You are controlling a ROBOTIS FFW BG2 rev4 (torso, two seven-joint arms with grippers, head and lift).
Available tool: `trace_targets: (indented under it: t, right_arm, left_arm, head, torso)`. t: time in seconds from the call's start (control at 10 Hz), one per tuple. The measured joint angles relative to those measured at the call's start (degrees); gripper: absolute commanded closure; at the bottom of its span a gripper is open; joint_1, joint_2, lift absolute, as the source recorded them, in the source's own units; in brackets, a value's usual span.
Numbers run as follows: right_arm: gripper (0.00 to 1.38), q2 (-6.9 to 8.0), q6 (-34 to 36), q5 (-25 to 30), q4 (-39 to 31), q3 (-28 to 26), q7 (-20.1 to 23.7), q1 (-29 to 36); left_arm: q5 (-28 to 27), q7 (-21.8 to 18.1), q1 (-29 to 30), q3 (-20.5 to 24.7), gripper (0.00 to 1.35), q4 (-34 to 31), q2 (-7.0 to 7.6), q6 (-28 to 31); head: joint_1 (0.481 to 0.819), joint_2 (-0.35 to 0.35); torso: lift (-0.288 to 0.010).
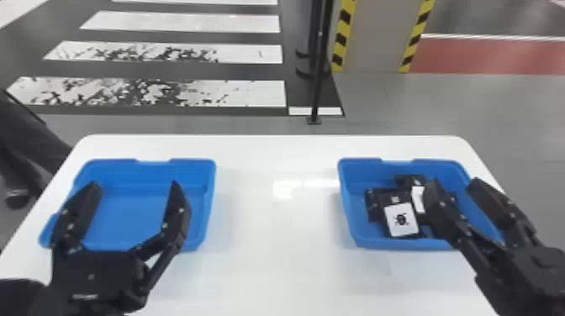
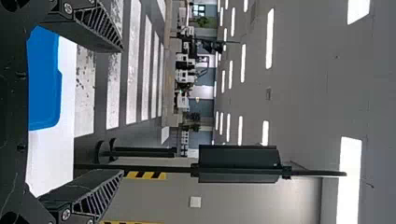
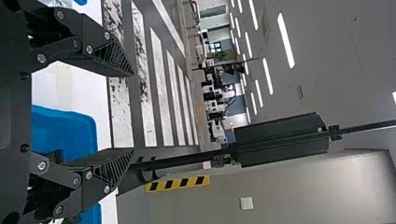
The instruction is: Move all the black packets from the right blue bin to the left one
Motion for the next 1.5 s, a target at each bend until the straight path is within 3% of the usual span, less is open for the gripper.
trace_targets:
  t: [0.3, 0.9, 1.3, 1.5]
  right_arm:
    - [0.52, -0.02, 3.3, -0.3, 0.5, -0.1, -0.4, -1.5]
    - [0.51, -2.97, 29.0, 1.7, 11.9, -1.0, -0.2, -21.6]
    - [0.5, -3.4, 49.2, 6.0, 15.5, -1.8, -0.2, -31.8]
    - [0.5, -3.53, 55.2, 7.3, 16.9, -1.8, -0.3, -35.0]
  left_arm:
    - [0.2, 0.0, 0.1, 0.0, 0.12, 0.1, 0.0, -0.1]
    - [0.4, -0.1, -0.1, -0.1, 0.12, 0.1, 0.09, -0.6]
    - [0.5, -0.1, -0.2, 0.0, 0.12, 0.6, 0.02, -1.7]
    - [0.5, -0.1, -0.3, 0.0, 0.12, 0.7, 0.0, -2.1]
  head:
    - [0.695, -0.034]
    - [0.695, -0.069]
    - [0.695, -0.11]
    - [0.695, -0.129]
  torso:
    - [-0.14]
    - [-0.14]
    - [-0.14]
    - [-0.14]
